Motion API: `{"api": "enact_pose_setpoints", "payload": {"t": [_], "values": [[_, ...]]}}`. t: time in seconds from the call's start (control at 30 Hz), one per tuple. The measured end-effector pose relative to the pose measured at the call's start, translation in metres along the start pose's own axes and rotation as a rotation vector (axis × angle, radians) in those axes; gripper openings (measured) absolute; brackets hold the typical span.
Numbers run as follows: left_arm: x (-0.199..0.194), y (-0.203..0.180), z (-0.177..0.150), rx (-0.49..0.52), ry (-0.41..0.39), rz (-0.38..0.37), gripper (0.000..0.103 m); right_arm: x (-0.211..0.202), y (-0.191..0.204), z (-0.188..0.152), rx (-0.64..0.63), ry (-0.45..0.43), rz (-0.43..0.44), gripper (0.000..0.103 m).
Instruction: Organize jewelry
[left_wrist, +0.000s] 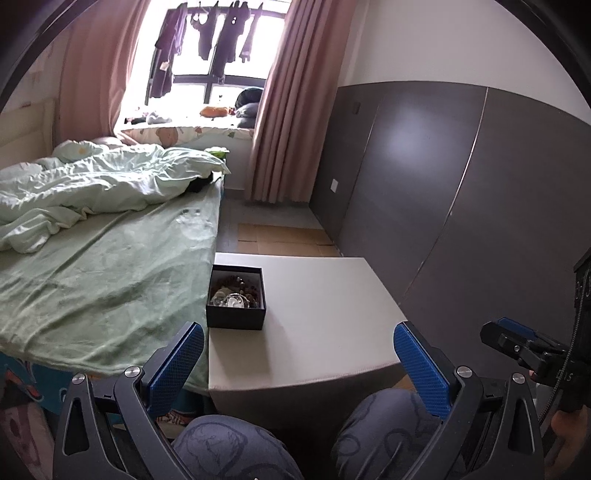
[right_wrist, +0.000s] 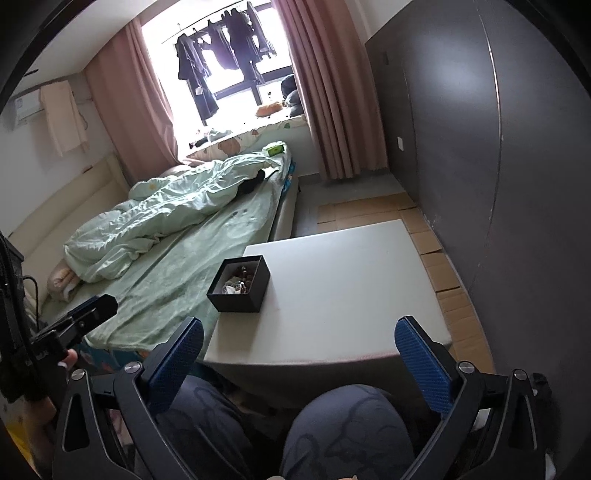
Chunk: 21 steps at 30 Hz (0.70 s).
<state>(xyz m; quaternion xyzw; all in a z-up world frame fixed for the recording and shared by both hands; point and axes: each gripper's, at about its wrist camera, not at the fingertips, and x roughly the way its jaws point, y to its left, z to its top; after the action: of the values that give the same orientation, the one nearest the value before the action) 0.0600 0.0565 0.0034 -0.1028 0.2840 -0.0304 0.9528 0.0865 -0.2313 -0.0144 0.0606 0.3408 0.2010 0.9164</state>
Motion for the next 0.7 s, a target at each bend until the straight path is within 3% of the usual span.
{"api": "enact_pose_setpoints", "payload": {"t": [0.33, 0.7], "values": [[-0.02, -0.029, -0.019, 0.055, -0.01, 0.004, 0.103, -0.029, -0.008, -0.027, -0.006, -0.043, -0.021, 0.103], [-0.027, -0.044, -0.022, 0.091, -0.02, 0.001, 0.103, -0.046, -0.017, -0.031, 0.004, -0.066, -0.019, 0.103]]}}
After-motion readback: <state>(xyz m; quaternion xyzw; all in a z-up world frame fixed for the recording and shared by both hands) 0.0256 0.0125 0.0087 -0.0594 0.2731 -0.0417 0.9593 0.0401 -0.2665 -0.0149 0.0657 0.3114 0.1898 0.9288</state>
